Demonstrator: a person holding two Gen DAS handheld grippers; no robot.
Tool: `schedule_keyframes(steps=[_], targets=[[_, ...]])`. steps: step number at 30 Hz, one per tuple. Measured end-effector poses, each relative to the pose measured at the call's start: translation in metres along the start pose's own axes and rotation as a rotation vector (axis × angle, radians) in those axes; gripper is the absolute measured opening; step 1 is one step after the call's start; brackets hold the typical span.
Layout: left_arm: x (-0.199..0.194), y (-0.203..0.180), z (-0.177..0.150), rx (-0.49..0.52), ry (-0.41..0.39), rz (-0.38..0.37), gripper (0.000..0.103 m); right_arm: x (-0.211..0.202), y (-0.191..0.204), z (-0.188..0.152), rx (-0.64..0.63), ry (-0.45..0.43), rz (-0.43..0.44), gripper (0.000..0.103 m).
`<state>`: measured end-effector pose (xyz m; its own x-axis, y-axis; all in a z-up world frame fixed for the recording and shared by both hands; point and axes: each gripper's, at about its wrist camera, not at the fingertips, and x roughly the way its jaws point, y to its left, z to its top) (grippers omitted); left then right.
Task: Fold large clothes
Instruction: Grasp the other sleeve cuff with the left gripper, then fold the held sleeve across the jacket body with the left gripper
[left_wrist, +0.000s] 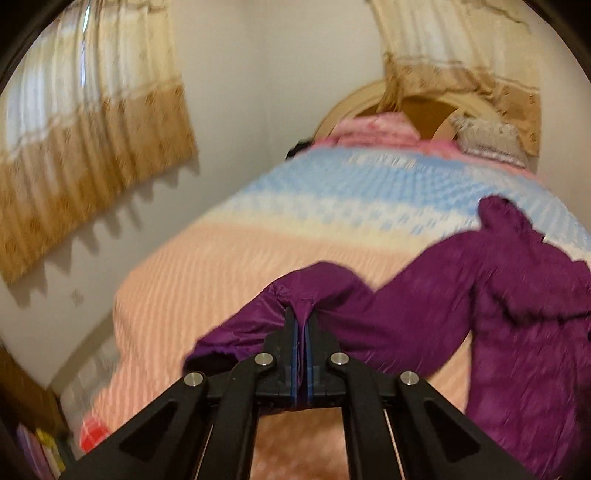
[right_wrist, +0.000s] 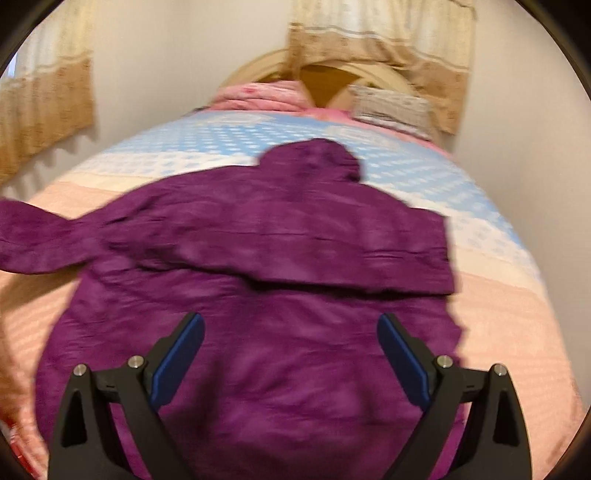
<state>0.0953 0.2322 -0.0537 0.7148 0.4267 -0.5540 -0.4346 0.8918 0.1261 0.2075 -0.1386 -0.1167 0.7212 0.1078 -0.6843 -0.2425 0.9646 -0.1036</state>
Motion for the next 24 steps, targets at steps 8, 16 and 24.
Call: schedule_keyframes(steps=[8,16,24], targets=[[-0.015,-0.126,0.056,0.151,-0.12,-0.191,0.001,-0.008,-0.066,0.002,0.095,-0.019,-0.08,0.097],[-0.01,-0.266,0.065,0.285,-0.11,-0.364,0.001,-0.012,-0.121,-0.017,0.17,-0.016,-0.151,0.097],[-0.012,-0.373,0.031,0.398,-0.07,-0.492,0.001,-0.015,-0.168,-0.036,0.234,0.001,-0.221,0.097]])
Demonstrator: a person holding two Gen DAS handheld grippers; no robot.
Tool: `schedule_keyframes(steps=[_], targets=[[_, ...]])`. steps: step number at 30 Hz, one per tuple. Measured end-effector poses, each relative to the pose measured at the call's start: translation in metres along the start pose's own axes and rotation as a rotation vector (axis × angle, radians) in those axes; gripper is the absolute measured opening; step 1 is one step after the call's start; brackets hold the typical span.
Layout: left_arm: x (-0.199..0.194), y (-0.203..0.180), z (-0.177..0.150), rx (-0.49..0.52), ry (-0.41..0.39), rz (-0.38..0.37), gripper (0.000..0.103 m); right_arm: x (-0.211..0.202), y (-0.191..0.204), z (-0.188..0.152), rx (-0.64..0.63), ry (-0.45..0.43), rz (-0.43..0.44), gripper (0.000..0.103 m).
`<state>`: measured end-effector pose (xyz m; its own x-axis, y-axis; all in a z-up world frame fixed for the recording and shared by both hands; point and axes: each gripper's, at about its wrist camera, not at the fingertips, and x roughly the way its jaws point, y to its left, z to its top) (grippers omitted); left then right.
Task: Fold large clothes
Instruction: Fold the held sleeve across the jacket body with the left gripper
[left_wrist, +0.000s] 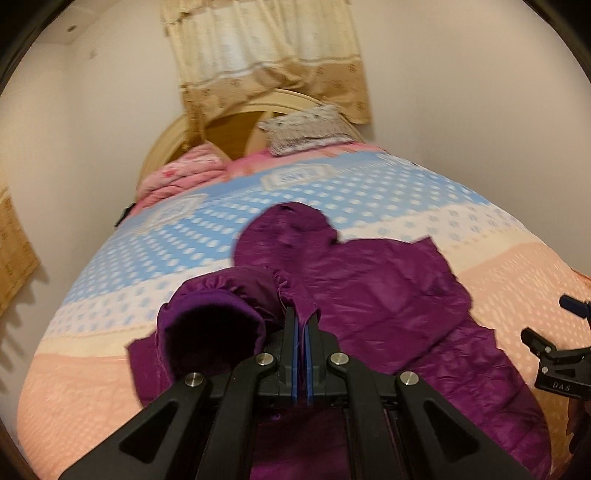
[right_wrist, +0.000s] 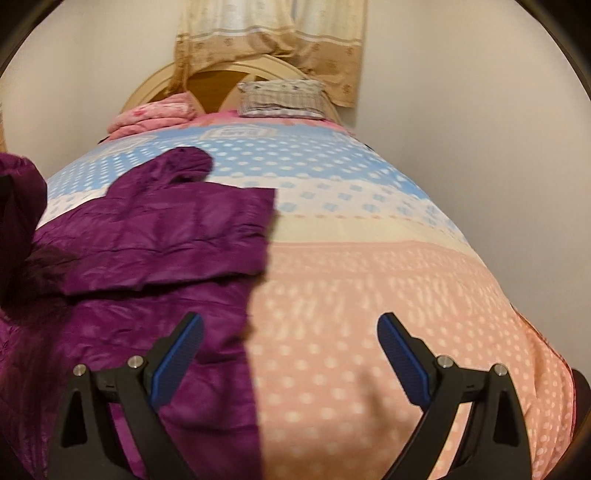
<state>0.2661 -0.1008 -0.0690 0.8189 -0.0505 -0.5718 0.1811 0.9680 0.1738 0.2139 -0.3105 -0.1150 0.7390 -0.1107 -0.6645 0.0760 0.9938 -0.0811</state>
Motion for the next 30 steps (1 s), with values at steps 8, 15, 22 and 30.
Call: schedule_keyframes(steps=[8,15,22,30], targets=[[0.033,-0.053,-0.008,0.048,0.045,-0.059,0.002,0.005,-0.022,-0.004,0.032,0.007,-0.033,0.097],[0.036,-0.074,-0.01,0.061,0.04,-0.13,0.003,0.016,-0.028,-0.008,0.042,0.03,-0.034,0.097],[0.038,-0.082,-0.005,0.046,0.048,-0.184,0.003,0.022,-0.029,-0.013,0.06,0.047,-0.024,0.097],[0.029,-0.083,0.001,0.02,0.029,-0.219,0.004,0.027,-0.02,-0.016,0.055,0.065,-0.01,0.097]])
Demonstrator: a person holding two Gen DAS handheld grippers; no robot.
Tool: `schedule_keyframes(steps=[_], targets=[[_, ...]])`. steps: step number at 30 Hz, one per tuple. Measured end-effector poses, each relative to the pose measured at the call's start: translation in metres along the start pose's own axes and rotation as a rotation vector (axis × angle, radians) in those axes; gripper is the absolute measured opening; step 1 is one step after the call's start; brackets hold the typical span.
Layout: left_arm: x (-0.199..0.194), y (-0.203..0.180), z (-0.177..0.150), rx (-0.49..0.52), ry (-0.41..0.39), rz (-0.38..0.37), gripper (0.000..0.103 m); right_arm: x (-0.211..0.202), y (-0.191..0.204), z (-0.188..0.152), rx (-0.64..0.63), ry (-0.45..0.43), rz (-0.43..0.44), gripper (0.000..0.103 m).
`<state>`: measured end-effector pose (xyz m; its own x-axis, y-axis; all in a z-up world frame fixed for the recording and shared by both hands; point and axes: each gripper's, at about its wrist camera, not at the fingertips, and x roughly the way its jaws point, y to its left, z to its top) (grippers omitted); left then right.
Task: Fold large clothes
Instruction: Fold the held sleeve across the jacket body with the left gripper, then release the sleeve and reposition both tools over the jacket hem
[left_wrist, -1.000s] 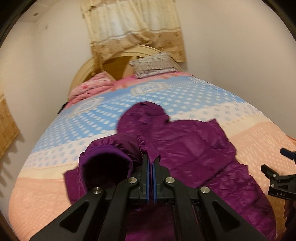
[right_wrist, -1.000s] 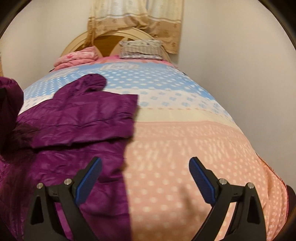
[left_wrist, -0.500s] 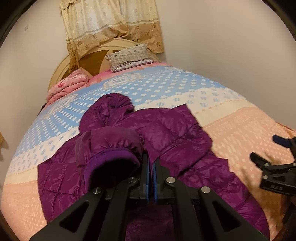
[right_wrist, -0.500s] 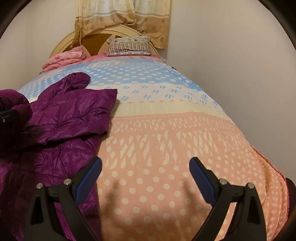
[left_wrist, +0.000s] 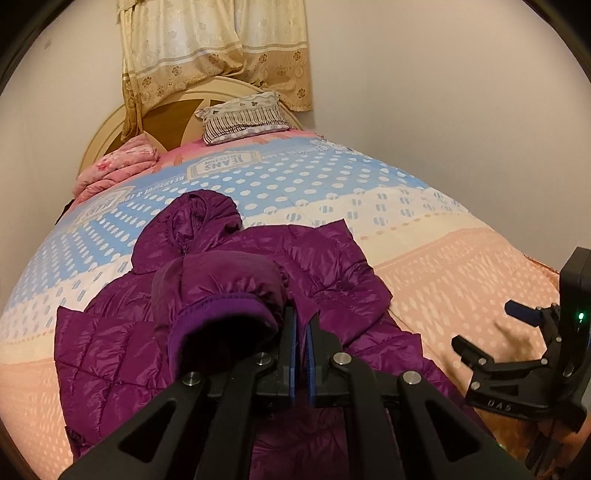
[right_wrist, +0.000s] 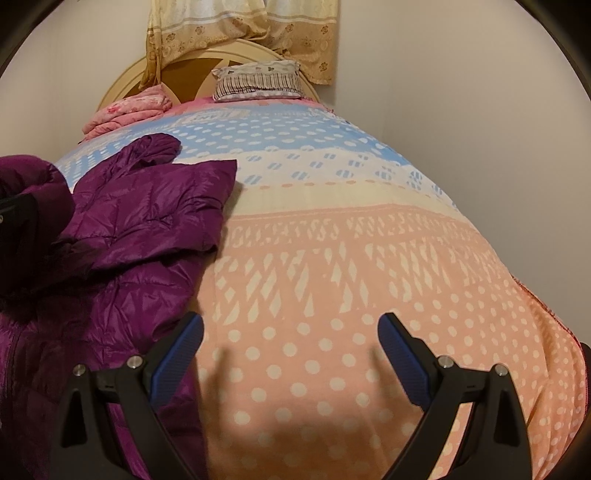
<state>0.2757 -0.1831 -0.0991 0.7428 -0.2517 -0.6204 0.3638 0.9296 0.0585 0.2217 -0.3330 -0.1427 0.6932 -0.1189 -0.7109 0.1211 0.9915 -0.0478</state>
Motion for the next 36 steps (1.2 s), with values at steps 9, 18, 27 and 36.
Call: schedule_keyframes(steps=[9,18,27,36], targets=[[-0.009,-0.002,0.001,0.033,-0.012,-0.033,0.033,-0.001,0.019,-0.001,-0.026,0.005,0.017,0.097],[-0.019,-0.009,0.001,0.046,-0.038,-0.019,0.077,-0.008,0.026,-0.001,-0.037,-0.001,0.019,0.097],[-0.033,0.002,-0.001,0.055,-0.061,0.047,0.078,-0.016,0.031,0.004,-0.043,-0.011,0.024,0.097],[-0.061,0.02,0.0,0.042,-0.105,0.06,0.078,-0.023,0.05,0.009,-0.066,-0.011,0.038,0.097]])
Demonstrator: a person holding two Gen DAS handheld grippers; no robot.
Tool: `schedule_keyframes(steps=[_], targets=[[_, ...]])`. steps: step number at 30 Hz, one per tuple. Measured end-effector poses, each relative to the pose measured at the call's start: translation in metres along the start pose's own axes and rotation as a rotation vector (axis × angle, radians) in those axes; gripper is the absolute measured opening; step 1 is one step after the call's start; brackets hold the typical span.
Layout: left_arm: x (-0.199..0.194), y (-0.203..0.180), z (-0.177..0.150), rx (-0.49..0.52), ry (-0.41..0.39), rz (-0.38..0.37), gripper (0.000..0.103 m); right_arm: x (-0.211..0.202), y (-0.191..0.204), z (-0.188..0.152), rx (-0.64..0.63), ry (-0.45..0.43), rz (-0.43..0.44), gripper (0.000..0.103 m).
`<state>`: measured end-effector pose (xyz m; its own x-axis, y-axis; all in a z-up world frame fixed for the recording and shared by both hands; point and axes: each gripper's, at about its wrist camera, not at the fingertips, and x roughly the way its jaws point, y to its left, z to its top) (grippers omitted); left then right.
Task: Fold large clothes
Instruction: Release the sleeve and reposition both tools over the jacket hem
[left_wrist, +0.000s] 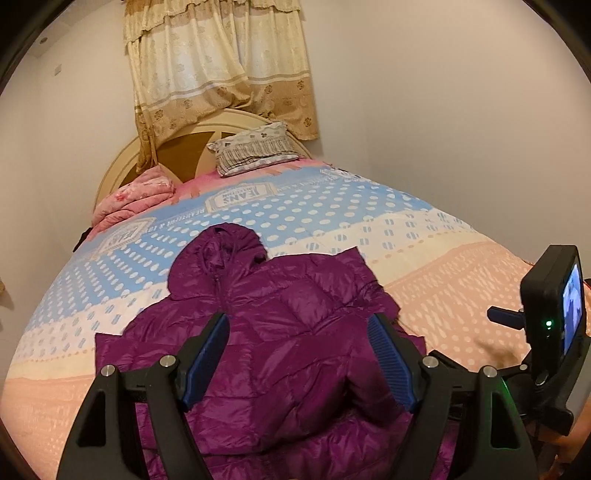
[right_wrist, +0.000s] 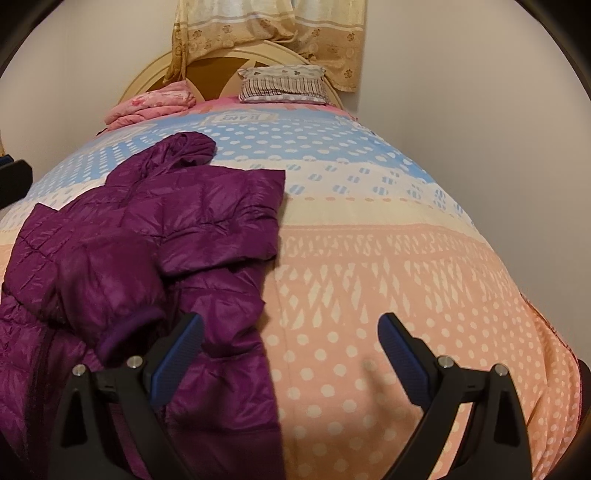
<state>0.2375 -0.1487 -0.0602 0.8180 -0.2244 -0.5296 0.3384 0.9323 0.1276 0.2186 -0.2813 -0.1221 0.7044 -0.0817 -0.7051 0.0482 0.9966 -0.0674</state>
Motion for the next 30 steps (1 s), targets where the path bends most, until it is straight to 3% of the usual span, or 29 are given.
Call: schedule_keyframes(steps=[7,14,17,22,25,30], targets=[[-0.002,0.031,-0.012,-0.041,0.018,0.03,0.078,-0.006,0.026,0.012,-0.034,-0.015,0.027,0.097],[0.002,0.078,-0.043,-0.041,0.049,0.131,0.078,0.007,0.056,0.022,-0.066,0.016,0.108,0.097],[0.01,0.114,-0.064,-0.088,0.1,0.178,0.078,0.018,0.06,0.026,-0.042,0.046,0.14,0.095],[0.019,0.172,-0.094,-0.216,0.159,0.215,0.078,0.027,0.073,0.027,-0.032,0.093,0.202,0.083],[0.026,0.192,-0.107,-0.251,0.181,0.252,0.078,0.009,0.07,0.026,-0.017,0.058,0.221,0.084],[0.04,0.21,-0.119,-0.314,0.209,0.262,0.078,0.031,0.075,0.012,0.013,0.208,0.3,0.081]])
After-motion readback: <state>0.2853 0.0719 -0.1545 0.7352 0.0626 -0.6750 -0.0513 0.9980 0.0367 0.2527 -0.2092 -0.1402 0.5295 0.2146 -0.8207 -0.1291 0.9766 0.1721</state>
